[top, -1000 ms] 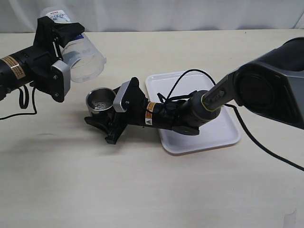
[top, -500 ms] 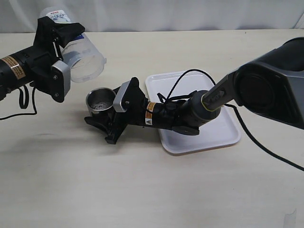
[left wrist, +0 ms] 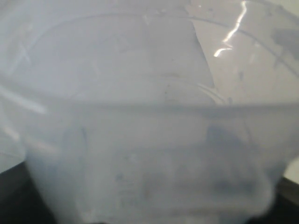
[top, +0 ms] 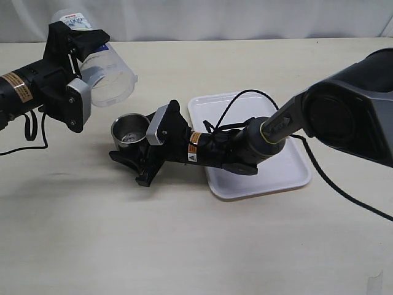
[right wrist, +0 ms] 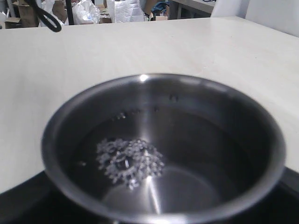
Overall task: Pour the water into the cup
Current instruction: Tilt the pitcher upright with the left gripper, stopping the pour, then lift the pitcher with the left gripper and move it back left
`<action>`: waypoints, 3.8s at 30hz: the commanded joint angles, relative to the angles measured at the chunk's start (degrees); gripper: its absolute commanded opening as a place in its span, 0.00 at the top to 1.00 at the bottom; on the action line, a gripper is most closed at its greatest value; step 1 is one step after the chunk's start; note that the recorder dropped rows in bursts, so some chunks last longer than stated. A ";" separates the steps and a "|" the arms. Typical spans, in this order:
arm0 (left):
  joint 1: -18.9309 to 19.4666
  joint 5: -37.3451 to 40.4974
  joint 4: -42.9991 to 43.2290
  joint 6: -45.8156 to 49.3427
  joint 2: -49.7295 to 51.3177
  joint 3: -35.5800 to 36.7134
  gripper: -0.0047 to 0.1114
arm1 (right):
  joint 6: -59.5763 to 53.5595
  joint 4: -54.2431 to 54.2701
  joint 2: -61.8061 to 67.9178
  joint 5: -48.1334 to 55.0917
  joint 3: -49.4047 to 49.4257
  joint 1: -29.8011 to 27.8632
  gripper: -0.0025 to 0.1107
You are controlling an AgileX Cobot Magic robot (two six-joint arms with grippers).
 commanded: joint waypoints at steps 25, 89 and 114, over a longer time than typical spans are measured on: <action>-0.47 0.81 -0.40 -14.06 -0.22 -0.42 0.96 | -0.96 -0.69 0.03 2.42 0.02 -0.16 0.50; -0.47 -10.19 3.07 -72.49 -0.22 -0.42 0.96 | -0.96 -0.69 0.03 2.42 0.02 -0.16 0.50; 2.02 7.22 -34.88 -90.58 9.56 -9.69 0.96 | -0.96 -0.69 0.03 2.42 0.02 -0.16 0.50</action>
